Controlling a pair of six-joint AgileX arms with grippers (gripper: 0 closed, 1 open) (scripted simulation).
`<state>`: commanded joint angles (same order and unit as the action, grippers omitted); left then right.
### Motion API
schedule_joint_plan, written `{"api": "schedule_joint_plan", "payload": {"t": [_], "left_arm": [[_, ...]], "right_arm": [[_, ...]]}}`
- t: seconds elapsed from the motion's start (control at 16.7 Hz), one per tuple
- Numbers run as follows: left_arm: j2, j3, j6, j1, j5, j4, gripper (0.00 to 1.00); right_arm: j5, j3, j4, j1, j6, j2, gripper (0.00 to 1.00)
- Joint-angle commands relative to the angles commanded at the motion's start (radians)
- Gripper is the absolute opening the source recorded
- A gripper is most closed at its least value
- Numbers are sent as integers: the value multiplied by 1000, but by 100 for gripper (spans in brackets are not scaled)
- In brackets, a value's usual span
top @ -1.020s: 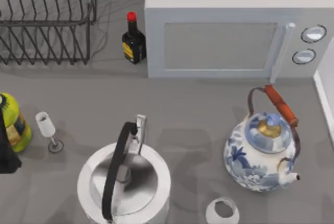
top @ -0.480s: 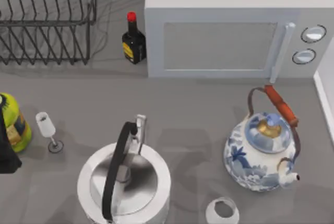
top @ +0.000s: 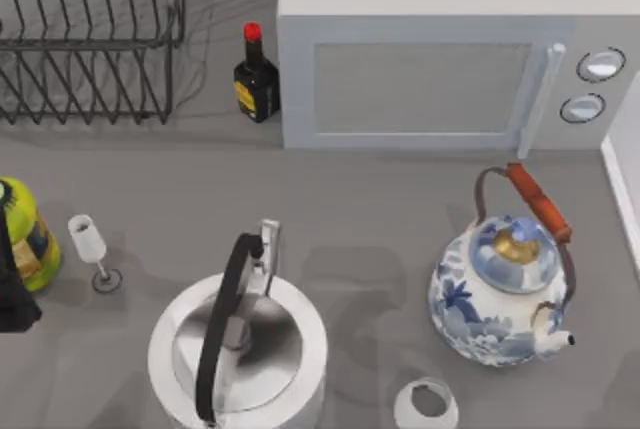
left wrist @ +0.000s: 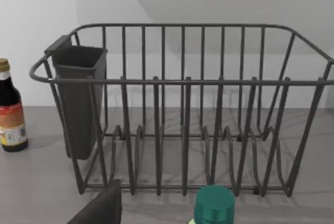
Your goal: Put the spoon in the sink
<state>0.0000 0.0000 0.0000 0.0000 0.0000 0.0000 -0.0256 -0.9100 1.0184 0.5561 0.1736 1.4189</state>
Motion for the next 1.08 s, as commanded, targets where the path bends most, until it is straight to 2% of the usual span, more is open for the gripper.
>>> {"api": "schedule_joint_plan", "payload": {"t": [0.48, 0.9, 1.08], "left_arm": [[0, 0, 0, 0, 0, 0, 100], [0, 0, 0, 0, 0, 0, 100], [0, 0, 0, 0, 0, 0, 100]], "right_arm": [[0, 23, -39, -3, -3, 22, 100], [0, 193, -389, -10, -15, 191, 100], [0, 231, -459, -13, -17, 230, 100]]}}
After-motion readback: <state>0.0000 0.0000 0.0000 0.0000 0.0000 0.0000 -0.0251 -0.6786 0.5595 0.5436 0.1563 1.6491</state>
